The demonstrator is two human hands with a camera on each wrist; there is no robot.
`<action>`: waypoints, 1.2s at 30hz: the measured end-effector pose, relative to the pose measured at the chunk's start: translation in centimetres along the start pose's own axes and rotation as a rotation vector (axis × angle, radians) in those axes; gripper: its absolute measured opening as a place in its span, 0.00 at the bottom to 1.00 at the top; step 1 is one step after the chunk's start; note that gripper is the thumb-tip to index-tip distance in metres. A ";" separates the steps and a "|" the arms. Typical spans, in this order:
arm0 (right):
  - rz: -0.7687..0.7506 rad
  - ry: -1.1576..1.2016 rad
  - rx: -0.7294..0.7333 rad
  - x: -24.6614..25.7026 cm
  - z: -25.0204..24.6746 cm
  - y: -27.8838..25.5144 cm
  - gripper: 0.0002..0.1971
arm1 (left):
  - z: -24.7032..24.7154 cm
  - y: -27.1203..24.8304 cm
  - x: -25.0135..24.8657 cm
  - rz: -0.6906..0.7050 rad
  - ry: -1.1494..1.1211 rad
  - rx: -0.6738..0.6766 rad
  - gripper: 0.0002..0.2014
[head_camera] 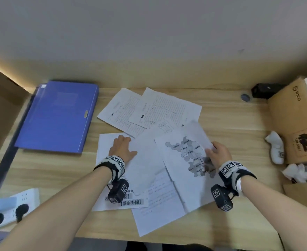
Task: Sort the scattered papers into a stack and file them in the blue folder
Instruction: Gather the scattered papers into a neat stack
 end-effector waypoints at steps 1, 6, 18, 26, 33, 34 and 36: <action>0.001 -0.015 -0.007 -0.5 0.0 0.0 0.05 | 0.0 0.1 -0.3 -0.005 0.019 -0.020 0.29; 0.030 0.013 -0.024 -1.1 0.9 -0.1 0.06 | -0.6 0.2 -0.8 -0.026 0.013 -0.008 0.17; 0.093 0.020 -0.160 -1.0 0.5 -1.1 0.09 | -0.3 -5.7 4.5 -0.180 -0.523 0.033 0.17; 0.240 -0.202 -0.172 -6.2 -2.8 -2.2 0.16 | 4.3 -7.3 3.4 -0.209 -0.558 0.142 0.09; 0.238 -0.147 -0.253 -8.5 -4.1 -1.8 0.26 | 3.3 -9.2 -0.3 -0.227 -0.720 0.110 0.21; 0.220 -0.170 -0.286 -8.1 -4.2 -2.0 0.31 | 2.7 -9.8 -1.0 -0.221 -0.718 0.115 0.22; 0.131 -0.225 -0.319 -6.6 -3.8 -2.0 0.35 | 3.7 -8.9 -0.8 -0.223 -0.680 0.140 0.22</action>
Point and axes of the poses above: each hand's wrist, its own y-axis towards the middle knuckle, its own z-axis out of the palm, x = y × z, the point moved 7 cm from there along y, towards the middle knuckle, and after that the axes turned 10 degrees about -z, right-handed, at the moved point
